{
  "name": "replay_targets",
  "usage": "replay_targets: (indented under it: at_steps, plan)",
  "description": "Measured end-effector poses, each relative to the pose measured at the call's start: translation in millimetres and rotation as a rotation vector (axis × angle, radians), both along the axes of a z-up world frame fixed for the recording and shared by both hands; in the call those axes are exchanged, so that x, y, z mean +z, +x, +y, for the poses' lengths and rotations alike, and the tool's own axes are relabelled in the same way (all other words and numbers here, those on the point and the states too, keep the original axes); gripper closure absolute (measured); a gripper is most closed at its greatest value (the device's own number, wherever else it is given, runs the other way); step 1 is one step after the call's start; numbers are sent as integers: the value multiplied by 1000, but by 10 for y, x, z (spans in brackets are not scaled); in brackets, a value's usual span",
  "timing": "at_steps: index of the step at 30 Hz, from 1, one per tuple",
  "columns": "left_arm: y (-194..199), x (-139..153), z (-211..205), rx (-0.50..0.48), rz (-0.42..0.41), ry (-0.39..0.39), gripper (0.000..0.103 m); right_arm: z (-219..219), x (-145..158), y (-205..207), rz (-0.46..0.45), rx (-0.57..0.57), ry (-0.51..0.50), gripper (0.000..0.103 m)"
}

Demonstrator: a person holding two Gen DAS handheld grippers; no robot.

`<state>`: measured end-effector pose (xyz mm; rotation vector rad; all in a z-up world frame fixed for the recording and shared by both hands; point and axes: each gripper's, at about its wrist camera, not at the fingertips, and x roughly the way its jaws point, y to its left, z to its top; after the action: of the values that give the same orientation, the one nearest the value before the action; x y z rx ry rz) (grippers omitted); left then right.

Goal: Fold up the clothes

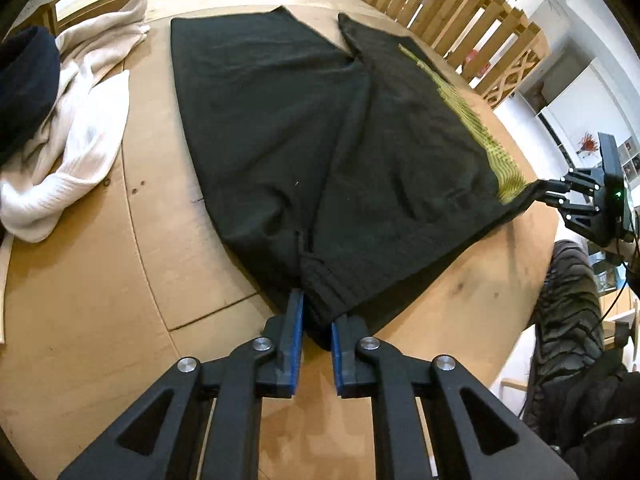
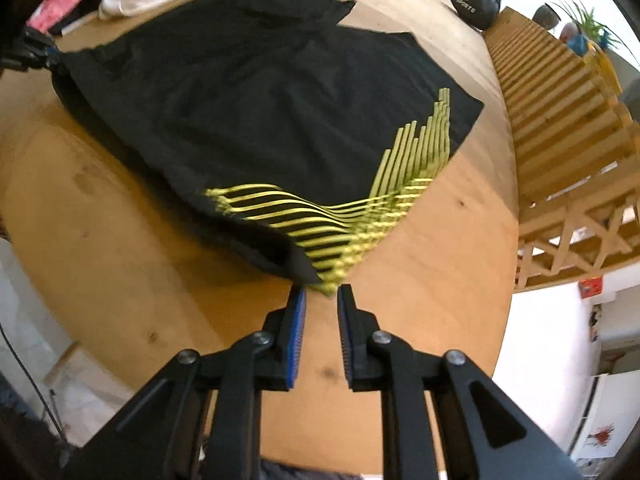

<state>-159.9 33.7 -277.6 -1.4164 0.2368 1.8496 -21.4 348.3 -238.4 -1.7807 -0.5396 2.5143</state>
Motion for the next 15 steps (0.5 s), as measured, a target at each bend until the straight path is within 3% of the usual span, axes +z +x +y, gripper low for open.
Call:
replay_targets:
  at_steps: [3, 7, 9, 15]
  plan:
    - [20, 119, -1, -14, 24, -5, 92, 150, 143, 45, 17, -24, -41, 73]
    - [131, 331, 125, -42, 80, -28, 92, 334, 327, 66, 115, -63, -51, 73]
    - [248, 439, 174, -73, 111, -34, 85, 492, 382, -41, 161, -105, -79, 73]
    - [360, 157, -31, -77, 90, -157, 86, 566, 396, -370, 197, -119, -154, 73]
